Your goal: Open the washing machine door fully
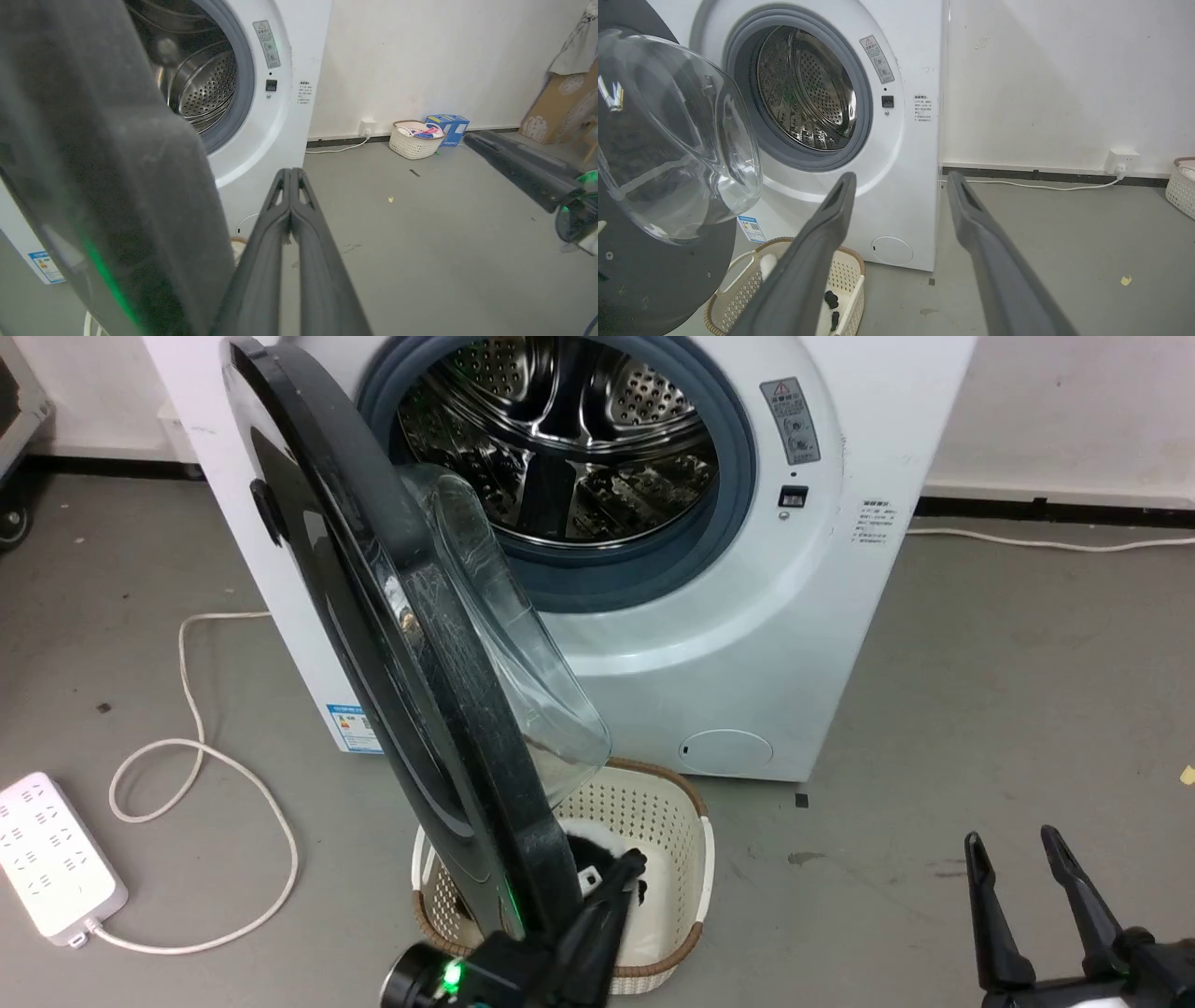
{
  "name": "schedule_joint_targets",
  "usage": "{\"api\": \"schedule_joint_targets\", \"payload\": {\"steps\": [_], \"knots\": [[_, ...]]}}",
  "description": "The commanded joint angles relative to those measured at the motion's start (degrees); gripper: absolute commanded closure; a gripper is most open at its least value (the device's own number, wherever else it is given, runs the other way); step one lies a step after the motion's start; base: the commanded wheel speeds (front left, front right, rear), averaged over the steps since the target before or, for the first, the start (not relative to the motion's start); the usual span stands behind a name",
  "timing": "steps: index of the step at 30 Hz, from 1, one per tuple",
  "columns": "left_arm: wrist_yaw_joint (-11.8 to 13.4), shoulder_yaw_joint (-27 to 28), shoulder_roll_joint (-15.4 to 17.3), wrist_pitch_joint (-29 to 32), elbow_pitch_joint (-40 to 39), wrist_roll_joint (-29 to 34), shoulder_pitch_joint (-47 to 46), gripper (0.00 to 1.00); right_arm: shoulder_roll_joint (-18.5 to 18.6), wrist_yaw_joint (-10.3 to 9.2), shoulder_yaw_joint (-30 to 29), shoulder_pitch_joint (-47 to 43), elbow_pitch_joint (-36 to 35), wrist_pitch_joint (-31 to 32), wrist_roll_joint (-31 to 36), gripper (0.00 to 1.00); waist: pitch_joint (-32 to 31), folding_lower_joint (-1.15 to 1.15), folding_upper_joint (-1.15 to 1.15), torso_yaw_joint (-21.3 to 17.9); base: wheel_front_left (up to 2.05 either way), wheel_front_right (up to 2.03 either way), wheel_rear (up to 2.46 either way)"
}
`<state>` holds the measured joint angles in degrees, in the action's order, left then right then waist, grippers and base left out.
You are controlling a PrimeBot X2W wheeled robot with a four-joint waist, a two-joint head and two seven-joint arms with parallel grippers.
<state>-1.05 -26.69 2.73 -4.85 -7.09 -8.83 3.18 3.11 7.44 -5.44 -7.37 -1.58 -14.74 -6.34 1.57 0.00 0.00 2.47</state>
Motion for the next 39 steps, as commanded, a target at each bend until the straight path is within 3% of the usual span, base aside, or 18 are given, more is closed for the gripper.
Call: {"api": "schedule_joint_targets", "payload": {"steps": [1,5,12,24,31,39], "knots": [[0.69,0.54,0.16,-0.67,1.21,-0.74,0.17,1.00,-0.24,0.05,0.12,1.36,0.21,-0.26,-0.34,0.00,0.12,0.00,0.00,-0.07,0.00,0.00,0.00],[2.42,1.72,0.16,-2.41,5.81,-2.60,-0.48,1.00,-0.24,0.05,0.11,1.44,0.20,-0.26,-0.54,0.00,0.42,0.00,0.00,0.44,0.00,0.00,0.00],[3.31,2.54,0.42,-4.20,8.53,-3.33,-0.83,1.00,-0.24,0.05,0.06,0.68,0.65,-0.26,-0.58,0.00,-0.62,0.00,0.00,4.04,0.00,0.00,0.00],[4.89,3.80,2.64,-4.03,7.93,-3.59,1.43,1.00,-0.24,0.05,0.96,-0.75,1.11,-0.26,-0.47,0.00,-2.59,0.00,0.00,16.57,0.00,0.00,0.00],[6.98,9.24,5.68,-3.14,6.73,-5.26,0.72,1.00,-0.24,0.05,2.49,-0.29,1.16,-0.26,0.39,0.00,-1.13,0.00,0.00,21.73,0.00,0.00,0.00],[8.08,17.36,10.74,0.05,6.68,-8.77,-3.63,1.00,-0.24,0.05,2.89,1.53,0.68,-0.26,2.39,0.00,3.46,0.00,0.00,22.74,0.00,0.00,0.00]]}}
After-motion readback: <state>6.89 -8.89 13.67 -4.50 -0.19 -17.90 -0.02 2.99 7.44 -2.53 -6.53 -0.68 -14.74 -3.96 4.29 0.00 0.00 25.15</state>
